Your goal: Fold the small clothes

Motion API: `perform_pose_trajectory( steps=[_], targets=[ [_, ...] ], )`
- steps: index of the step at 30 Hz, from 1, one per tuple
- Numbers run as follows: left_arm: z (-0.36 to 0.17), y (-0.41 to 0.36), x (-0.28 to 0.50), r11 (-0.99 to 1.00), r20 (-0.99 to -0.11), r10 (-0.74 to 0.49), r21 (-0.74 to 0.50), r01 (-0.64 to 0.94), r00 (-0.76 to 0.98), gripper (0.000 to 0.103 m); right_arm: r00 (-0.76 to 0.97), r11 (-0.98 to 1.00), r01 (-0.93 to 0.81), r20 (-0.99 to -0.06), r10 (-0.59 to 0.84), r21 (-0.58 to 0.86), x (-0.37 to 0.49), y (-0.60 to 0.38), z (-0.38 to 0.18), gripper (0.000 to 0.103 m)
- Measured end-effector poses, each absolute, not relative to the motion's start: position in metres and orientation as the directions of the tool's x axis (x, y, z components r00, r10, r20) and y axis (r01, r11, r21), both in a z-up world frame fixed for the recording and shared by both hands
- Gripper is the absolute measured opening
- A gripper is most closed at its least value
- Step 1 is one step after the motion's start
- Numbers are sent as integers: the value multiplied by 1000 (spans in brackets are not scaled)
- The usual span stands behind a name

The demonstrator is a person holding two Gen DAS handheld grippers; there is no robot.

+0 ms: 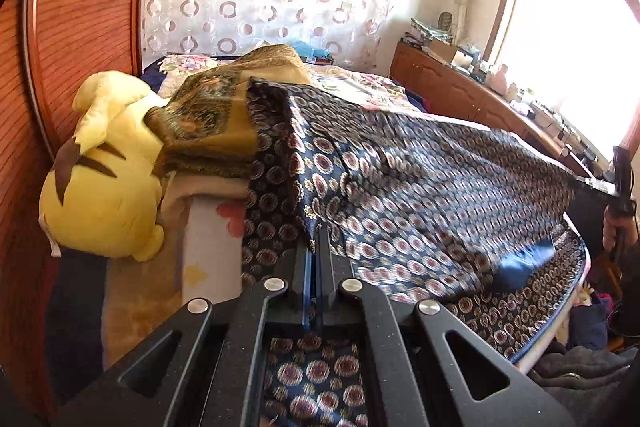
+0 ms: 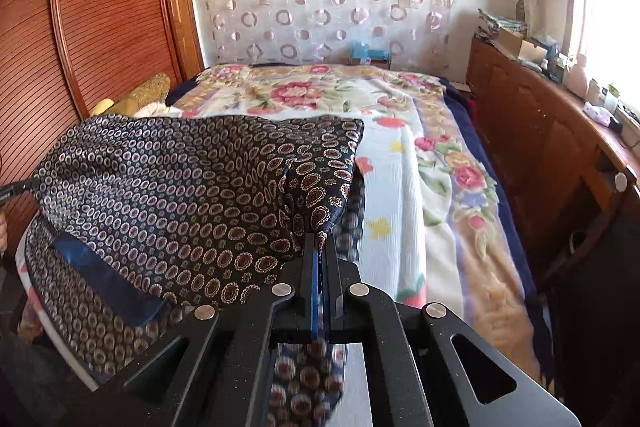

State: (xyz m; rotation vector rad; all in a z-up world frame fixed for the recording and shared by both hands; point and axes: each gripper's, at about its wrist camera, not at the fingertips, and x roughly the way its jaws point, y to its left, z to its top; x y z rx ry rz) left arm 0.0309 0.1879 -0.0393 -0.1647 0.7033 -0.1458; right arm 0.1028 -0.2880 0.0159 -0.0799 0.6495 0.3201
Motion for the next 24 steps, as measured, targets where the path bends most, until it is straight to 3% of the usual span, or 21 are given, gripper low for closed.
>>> perform_pose_trajectory(
  steps=[12,22,23,24],
  targets=[
    [-66,193,1,985,-713,-156,-165,53,684,2,705,948,-313,-658,266,48,76,-300,10,1],
    [-57,190,-5,993,-690,-103,-118,29,716,2,666,948,-314,-699,261,55,90,-296,3,1],
    [-56,189,-6,993,-687,-100,-116,27,719,5,666,947,-318,-698,264,55,92,-294,4,5],
    [-54,188,-6,994,-685,-86,-104,20,724,14,670,947,-318,-695,262,50,94,-293,5,6]
  ],
)
